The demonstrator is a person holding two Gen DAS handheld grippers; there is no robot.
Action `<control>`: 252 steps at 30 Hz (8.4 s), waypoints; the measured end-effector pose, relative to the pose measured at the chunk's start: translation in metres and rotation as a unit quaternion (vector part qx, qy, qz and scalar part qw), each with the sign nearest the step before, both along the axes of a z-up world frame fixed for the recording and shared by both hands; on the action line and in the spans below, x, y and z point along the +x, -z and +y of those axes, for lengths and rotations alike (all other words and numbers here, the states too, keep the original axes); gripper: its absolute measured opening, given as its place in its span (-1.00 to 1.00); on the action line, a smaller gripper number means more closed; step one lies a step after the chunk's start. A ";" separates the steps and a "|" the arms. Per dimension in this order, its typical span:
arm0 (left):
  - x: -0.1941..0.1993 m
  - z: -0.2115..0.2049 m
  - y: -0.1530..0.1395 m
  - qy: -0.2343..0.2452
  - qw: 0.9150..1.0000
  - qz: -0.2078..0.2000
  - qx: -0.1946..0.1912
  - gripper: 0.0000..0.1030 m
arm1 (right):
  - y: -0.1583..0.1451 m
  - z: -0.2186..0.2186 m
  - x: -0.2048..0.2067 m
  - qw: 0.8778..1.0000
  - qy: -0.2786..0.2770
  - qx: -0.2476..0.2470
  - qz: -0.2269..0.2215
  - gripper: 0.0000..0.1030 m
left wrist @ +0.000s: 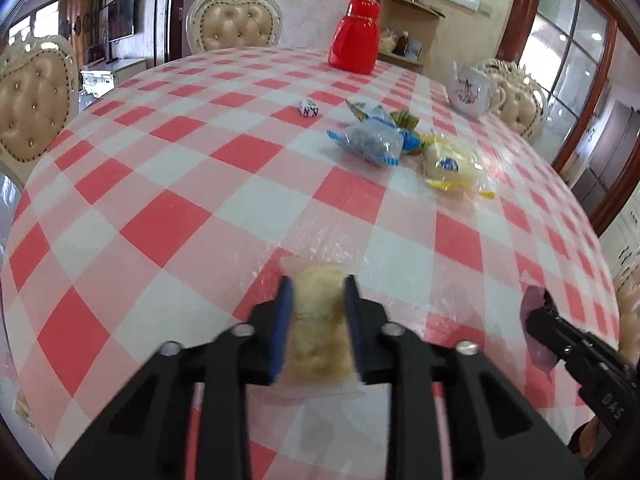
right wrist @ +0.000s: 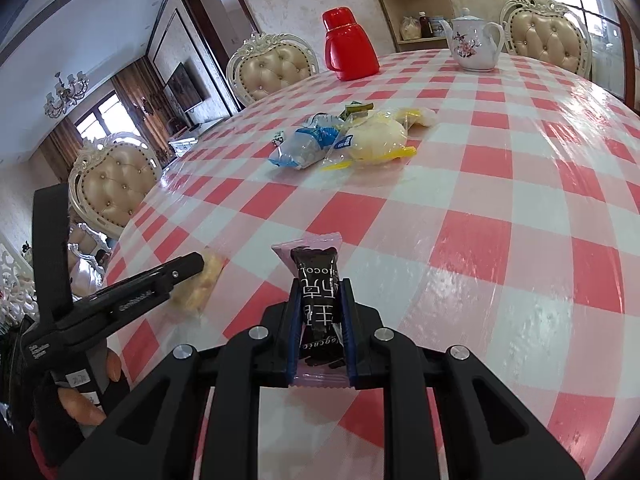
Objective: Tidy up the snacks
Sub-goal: 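Grasp the wrapped biscuit cake with the left tool while the right tool holds the chocolate bar, then carry the cake and chocolate bar to the clear box and release both, then grasp the blue-topped bag with the left tool while the right tool grasps the round bread, then carry the blue-topped bag and round bread to the clear box and release both, then move both open tools back over the remaining snacks on the table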
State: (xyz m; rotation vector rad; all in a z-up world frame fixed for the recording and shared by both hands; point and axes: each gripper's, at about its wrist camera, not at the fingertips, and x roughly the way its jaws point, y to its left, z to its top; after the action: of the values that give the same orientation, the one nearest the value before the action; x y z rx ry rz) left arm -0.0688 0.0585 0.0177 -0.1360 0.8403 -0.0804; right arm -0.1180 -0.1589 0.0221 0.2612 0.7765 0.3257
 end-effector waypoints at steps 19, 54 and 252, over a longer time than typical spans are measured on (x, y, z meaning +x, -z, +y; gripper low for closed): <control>-0.036 0.012 -0.025 0.011 0.998 -0.015 0.064 -0.32 | -0.013 0.043 -0.027 0.998 -0.060 -0.014 -0.015 -0.65; -0.151 0.216 -0.043 -0.139 0.979 0.011 0.152 0.79 | -0.024 0.255 -0.120 0.938 -0.343 -0.043 -0.031 0.01; -0.096 0.102 -0.054 0.020 0.999 -0.006 0.028 0.96 | -0.024 0.086 -0.034 0.992 -0.110 -0.031 -0.056 0.50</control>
State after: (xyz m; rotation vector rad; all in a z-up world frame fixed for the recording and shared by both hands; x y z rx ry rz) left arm -0.1653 0.1603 0.0715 -0.0663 0.8318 -0.0954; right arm -0.1523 -0.0732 0.0457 0.0973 0.7041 0.5199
